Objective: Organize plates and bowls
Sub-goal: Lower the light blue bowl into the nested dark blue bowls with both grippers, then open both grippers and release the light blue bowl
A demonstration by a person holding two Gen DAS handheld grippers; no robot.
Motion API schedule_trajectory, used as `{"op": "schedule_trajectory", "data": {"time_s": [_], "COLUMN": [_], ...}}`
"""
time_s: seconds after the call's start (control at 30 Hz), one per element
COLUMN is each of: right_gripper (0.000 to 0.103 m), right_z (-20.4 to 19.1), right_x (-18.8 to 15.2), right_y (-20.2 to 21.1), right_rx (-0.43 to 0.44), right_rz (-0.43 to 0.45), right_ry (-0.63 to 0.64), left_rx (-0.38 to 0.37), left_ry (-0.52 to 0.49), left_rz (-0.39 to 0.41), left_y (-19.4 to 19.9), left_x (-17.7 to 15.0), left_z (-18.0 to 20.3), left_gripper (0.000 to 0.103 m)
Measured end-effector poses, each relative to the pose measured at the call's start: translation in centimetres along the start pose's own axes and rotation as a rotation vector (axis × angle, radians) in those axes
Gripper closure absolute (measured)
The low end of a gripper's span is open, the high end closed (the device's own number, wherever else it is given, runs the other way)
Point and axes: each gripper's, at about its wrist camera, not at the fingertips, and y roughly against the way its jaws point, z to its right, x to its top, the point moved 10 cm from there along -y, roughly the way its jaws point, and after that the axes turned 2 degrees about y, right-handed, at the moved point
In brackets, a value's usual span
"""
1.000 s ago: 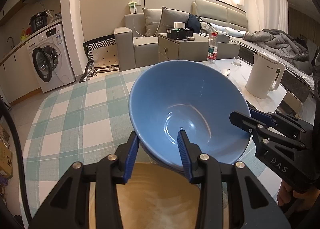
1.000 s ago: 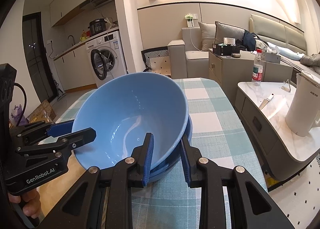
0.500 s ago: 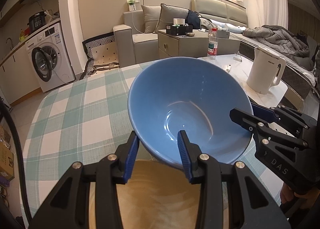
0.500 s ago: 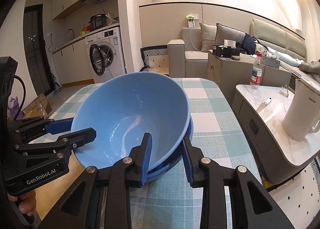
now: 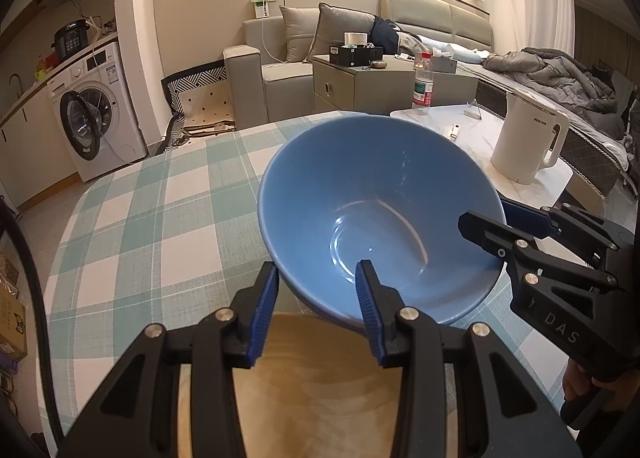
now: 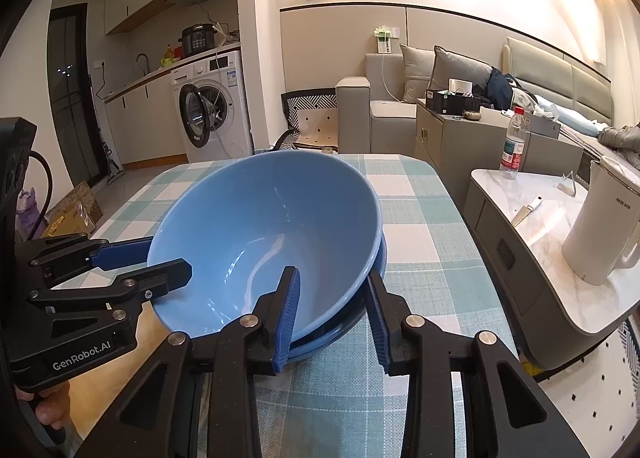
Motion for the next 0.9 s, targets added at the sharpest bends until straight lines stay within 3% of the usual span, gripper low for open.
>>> {"op": "schedule_trajectory", "data": {"time_s": [0.13, 0.43, 0.47, 0.53, 0.57, 0.67, 0.77, 0.9], "right_gripper": [0.059, 0.05, 0.048, 0.025, 0.021, 0.017, 0.007, 0.001], "right_z": [-0.3, -0.4, -0.5, -0.5, -0.6, -0.7, -0.8, -0.5], "right_x": [-0.1, -0.2, -0.2, -0.1, 0.0, 0.3, 0.2, 0.8], "right_y": [0.1, 0.2, 0.2, 0.5, 0.6, 1.0, 1.1, 1.8], "right_rx": [0.017, 0.054, 0.059, 0.077, 0.085, 0.097, 0.097, 0.111], "right_rz": [0.001, -0.006, -0.006, -0.004, 0.001, 0.005, -0.012, -0.004], "right_ry": [-0.001, -0.005, -0.005, -0.014, -0.02, -0.026, -0.006, 0.006], "left_rx": [0.002, -0.003, -0.002, -0.003, -0.007, -0.025, -0.043, -0.079], "left_ry": [-0.027, -0.033, -0.029, -0.018, -0.01, 0.012, 0.043, 0.072], "left_rz": [0.001, -0.005, -0.007, -0.011, -0.014, -0.023, -0.017, 0.006], "left_y": [0.0, 0.3, 0.3, 0.4, 0.5, 0.5, 0.7, 1.3], "left_x": [-0.2, -0.4, -0.4, -0.4, -0.4, -0.5, -0.3, 0.3], "left_z": [0.2, 0.3, 0.3, 0.0, -0.1, -0.5, -1.1, -1.8], "left_gripper": [0.064, 0.061, 0.056, 0.043, 0.041, 0.038, 0.018, 0.01]}}
